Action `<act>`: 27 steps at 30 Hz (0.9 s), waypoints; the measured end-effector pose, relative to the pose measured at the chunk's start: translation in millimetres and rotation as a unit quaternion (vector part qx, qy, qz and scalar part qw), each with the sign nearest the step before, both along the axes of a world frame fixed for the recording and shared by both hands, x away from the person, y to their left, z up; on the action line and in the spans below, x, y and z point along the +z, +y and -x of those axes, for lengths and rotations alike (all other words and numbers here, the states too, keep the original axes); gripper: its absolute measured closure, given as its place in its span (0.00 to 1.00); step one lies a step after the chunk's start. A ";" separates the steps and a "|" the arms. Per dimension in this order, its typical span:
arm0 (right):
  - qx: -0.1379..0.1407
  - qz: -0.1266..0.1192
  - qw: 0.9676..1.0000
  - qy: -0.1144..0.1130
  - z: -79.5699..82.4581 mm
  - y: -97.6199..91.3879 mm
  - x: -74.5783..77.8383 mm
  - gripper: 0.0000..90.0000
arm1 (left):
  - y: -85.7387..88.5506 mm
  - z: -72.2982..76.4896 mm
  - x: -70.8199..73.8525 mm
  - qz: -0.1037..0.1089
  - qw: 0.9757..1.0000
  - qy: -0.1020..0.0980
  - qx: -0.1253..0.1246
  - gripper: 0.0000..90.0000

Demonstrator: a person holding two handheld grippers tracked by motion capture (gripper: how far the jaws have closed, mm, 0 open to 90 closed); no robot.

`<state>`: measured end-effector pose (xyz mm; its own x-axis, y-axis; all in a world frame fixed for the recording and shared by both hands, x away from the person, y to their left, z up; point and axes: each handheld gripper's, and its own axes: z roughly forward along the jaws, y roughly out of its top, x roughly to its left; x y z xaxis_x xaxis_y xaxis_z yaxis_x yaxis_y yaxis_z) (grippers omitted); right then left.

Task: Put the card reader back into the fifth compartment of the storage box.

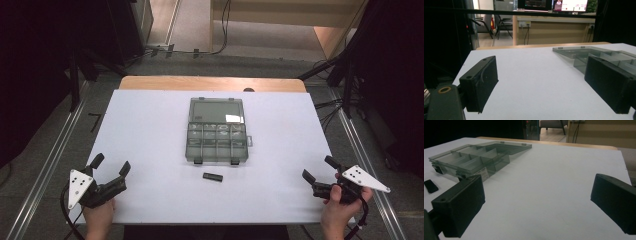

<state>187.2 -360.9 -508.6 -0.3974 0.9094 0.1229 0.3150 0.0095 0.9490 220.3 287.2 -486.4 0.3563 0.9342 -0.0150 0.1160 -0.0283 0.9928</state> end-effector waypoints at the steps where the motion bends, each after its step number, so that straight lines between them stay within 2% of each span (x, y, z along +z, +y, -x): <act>1: 0.003 0.006 1.000 0.000 -1.1 4.2 2.2 0.00 | -0.2 0.4 0.0 0.000 1.000 -0.001 0.000 0.13; 3: 0.006 0.008 1.000 0.000 -1.7 5.3 3.0 0.00 | 0.3 1.2 0.0 -0.001 1.000 -0.003 -0.001 0.13; 4: 0.020 0.011 1.000 0.005 -4.1 10.1 5.4 0.00 | 0.3 1.2 -0.1 -0.001 1.000 -0.003 0.000 0.13; 5: 0.020 0.011 1.000 0.005 -4.1 10.1 5.4 0.00 | 0.2 1.0 -0.1 -0.001 1.000 -0.003 0.000 0.13; 6: 0.028 0.029 0.999 0.011 -6.4 16.1 8.8 0.00 | -0.3 0.4 -0.2 0.001 1.000 -0.001 0.002 0.13; 12: 0.057 0.046 0.997 0.018 -11.2 28.9 19.5 0.00 | -3.3 0.5 -0.6 -0.012 1.000 0.001 0.001 0.13; 13: 0.071 0.057 0.996 0.019 -14.3 34.8 25.2 0.00 | -4.4 0.3 -0.8 -0.017 1.000 0.002 0.000 0.13; 14: 0.071 0.057 0.996 0.019 -14.3 34.8 25.2 0.00 | -4.4 0.3 -0.8 -0.017 1.000 0.002 0.000 0.13; 15: 0.087 0.062 0.994 0.025 -17.5 40.4 29.1 0.00 | -4.9 0.2 -0.8 -0.019 1.000 0.003 0.000 0.13; 16: 0.087 0.062 0.994 0.025 -17.5 40.4 29.1 0.00 | -5.3 0.2 -0.9 -0.022 1.000 0.003 0.001 0.13; 17: 0.099 0.070 0.992 0.033 -20.2 46.7 32.4 0.00 | -6.3 0.0 -1.1 -0.022 1.000 0.002 0.001 0.13; 18: 0.099 0.070 0.992 0.033 -20.2 46.7 32.4 0.00 | -6.3 0.0 -1.1 -0.022 1.000 0.002 0.001 0.13; 20: 0.112 0.077 0.990 0.037 -22.8 53.1 35.5 0.00 | -7.0 -0.7 -1.1 -0.026 1.000 0.005 0.000 0.13; 25: 0.139 0.095 0.985 0.036 -32.3 69.3 47.2 0.00 | -7.8 -0.5 -1.2 -0.029 1.000 0.006 -0.002 0.13; 27: 0.145 0.096 0.984 0.037 -35.4 73.1 49.9 0.00 | -7.6 -0.3 -1.2 -0.029 1.000 0.005 -0.002 0.13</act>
